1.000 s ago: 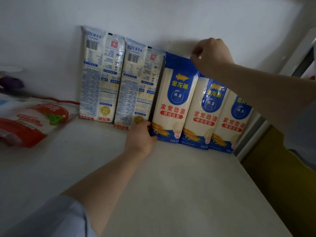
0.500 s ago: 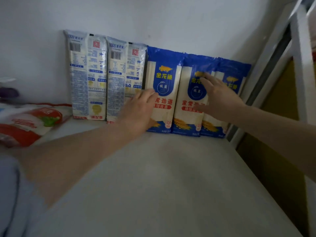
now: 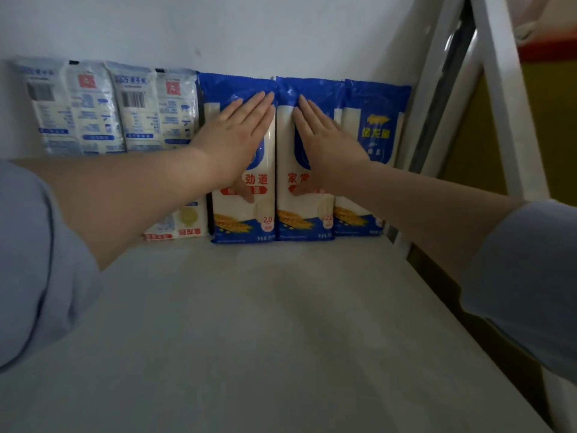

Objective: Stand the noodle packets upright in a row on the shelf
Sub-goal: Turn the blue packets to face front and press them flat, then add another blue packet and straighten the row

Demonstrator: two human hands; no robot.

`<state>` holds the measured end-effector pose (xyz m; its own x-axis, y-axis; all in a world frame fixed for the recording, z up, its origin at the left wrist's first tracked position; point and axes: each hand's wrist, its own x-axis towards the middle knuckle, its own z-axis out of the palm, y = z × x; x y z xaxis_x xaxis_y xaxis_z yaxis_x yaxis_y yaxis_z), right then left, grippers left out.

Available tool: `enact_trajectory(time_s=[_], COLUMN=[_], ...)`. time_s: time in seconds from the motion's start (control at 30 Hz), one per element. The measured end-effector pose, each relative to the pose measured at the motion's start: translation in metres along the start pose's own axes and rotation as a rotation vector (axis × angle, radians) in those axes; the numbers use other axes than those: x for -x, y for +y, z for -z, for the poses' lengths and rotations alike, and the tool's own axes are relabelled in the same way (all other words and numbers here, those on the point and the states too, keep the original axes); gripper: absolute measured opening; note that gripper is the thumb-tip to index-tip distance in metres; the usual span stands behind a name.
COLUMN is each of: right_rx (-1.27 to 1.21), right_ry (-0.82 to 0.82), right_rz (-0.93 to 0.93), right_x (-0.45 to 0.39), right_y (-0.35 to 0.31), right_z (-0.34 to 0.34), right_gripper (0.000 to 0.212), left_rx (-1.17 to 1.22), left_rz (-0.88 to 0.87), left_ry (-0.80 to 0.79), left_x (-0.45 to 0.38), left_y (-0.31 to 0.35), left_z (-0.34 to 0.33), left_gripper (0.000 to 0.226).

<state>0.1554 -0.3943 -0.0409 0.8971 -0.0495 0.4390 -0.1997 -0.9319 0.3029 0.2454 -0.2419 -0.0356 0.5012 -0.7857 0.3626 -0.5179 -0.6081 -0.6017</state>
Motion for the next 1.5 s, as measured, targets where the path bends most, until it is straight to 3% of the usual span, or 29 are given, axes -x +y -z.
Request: enact_trajectory(time_s=[0.1, 0.17, 0.3, 0.4, 0.57, 0.7, 0.93, 1.1, 1.27, 1.37, 1.5], right_rx=[-0.053, -0.083, -0.126, -0.105, -0.11, -0.126, -0.223, -0.22, -0.139, -0.095, -0.125], right_ry=[0.109, 0.195, 0.075, -0.015, -0.019, -0.007, 0.055, -0.109, -0.519, -0.674, -0.713], right_rz=[-0.043, -0.13, -0.281, -0.257, -0.204, -0.204, -0.108, 0.005, 0.106, 0.156, 0.157], right_x=[0.004, 0.013, 0.039, 0.044, 0.026, 0.019, 0.032, 0.051, 0.063, 0.059, 0.042], right_y=[0.004, 0.016, 0.054, 0.069, 0.062, 0.051, -0.005, -0.062, -0.104, -0.121, -0.138], right_z=[-0.005, -0.009, -0.01, -0.011, -0.002, 0.012, 0.034, 0.053, 0.066, 0.074, 0.082], right_gripper=[0.106, 0.106, 0.119, 0.12, 0.117, 0.121, 0.1, 0.077, 0.067, 0.063, 0.054], left_rx=[0.022, 0.042, 0.097, 0.132, 0.149, 0.255, 0.428, 0.514, 0.471, 0.489, 0.564], left_rz=[0.016, 0.015, -0.021, -0.019, -0.022, 0.079, 0.076, -0.041, -0.094, -0.122, -0.047], left_ry=[0.035, 0.065, 0.083, 0.096, 0.069, 0.104, 0.052, -0.248, -0.501, -0.538, -0.527], left_x=[-0.001, -0.001, -0.008, -0.016, -0.016, -0.011, 0.056, 0.128, 0.177, 0.191, 0.2], left_y=[0.001, 0.006, 0.014, 0.011, 0.009, 0.003, -0.026, -0.037, -0.042, -0.047, -0.059], left_z=[0.0, 0.002, 0.008, 0.009, 0.014, 0.025, 0.024, 0.008, -0.01, -0.009, -0.009], left_gripper=[0.14, 0.138, 0.138, 0.141, 0.14, 0.137, 0.114, 0.094, 0.072, 0.051, 0.036])
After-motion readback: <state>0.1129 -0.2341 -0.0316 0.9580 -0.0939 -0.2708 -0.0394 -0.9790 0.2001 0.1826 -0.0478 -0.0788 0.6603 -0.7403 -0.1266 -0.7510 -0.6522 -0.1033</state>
